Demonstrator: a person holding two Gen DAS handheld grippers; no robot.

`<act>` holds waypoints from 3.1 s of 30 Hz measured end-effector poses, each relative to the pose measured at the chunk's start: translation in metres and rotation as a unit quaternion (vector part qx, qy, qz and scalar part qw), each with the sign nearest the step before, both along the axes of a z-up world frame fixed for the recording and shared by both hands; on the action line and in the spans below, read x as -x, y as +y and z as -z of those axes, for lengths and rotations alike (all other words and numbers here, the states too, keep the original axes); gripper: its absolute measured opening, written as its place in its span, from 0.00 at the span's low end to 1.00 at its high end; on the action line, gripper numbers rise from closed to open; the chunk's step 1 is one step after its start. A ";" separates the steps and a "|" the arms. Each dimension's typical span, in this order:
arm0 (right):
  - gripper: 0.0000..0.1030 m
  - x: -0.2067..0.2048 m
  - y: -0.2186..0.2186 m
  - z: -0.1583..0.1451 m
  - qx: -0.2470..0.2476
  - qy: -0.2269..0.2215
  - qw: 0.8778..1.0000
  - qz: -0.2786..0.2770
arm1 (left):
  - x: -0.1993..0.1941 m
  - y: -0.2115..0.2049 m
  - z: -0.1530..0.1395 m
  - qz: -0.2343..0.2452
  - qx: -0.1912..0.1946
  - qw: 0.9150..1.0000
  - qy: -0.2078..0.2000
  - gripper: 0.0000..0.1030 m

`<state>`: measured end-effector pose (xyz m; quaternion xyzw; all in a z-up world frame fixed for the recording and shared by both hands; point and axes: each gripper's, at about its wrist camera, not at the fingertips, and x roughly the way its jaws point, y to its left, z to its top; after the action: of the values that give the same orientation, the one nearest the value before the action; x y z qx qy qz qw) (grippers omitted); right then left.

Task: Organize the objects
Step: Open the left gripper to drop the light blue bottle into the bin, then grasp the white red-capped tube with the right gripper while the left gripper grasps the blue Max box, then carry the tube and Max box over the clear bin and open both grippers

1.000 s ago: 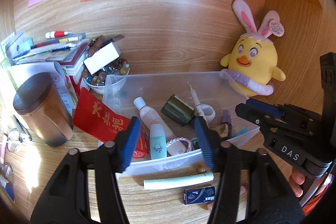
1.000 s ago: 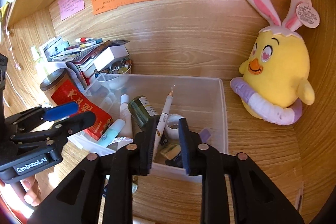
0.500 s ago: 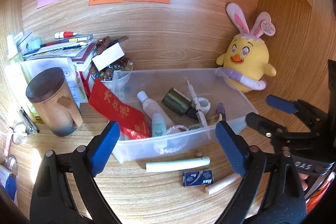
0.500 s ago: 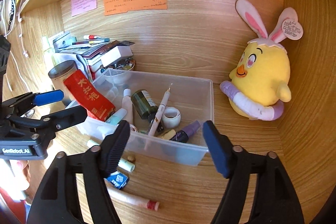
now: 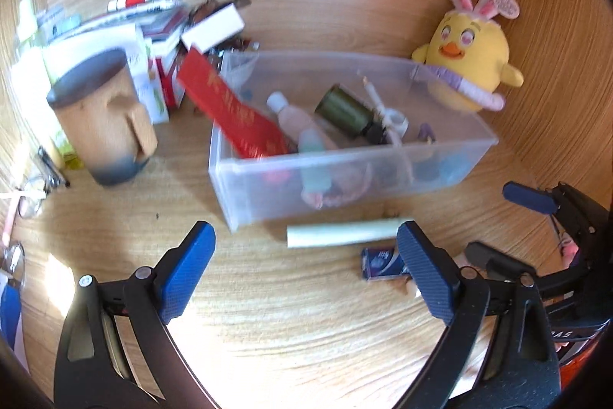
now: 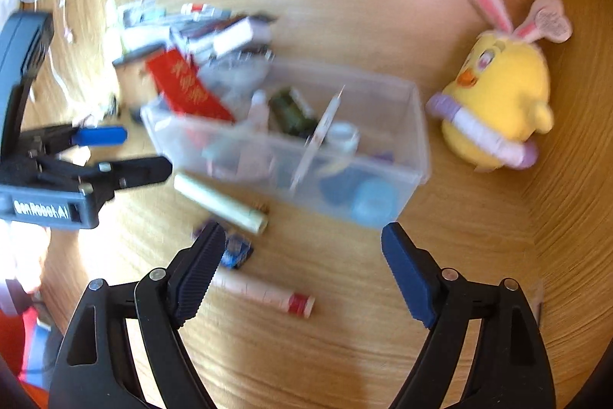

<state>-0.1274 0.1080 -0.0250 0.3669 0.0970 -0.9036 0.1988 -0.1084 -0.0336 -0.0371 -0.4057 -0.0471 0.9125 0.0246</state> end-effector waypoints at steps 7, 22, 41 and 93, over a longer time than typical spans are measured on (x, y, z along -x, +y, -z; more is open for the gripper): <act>0.77 0.000 -0.019 0.031 -0.021 -0.054 0.996 -0.068 | -0.011 -0.013 0.018 -0.015 -0.010 1.000 -0.025 0.94; 0.14 -0.016 -0.008 0.037 -0.032 -0.071 0.993 -0.086 | -0.005 0.014 0.035 0.025 -0.017 0.998 -0.059 0.94; 0.13 -0.025 0.032 0.030 -0.002 -0.055 0.998 -0.029 | 0.026 0.061 0.043 0.031 -0.012 0.997 -0.076 0.85; 0.13 0.022 0.000 -0.063 0.098 0.059 0.993 -0.022 | -0.010 0.019 -0.066 -0.001 -0.026 0.993 0.119 0.48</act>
<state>-0.1496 0.1079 0.0384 0.2897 0.0275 -0.9242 0.2472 -0.0988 -0.0150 0.0287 -0.2937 -0.0676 0.9527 0.0399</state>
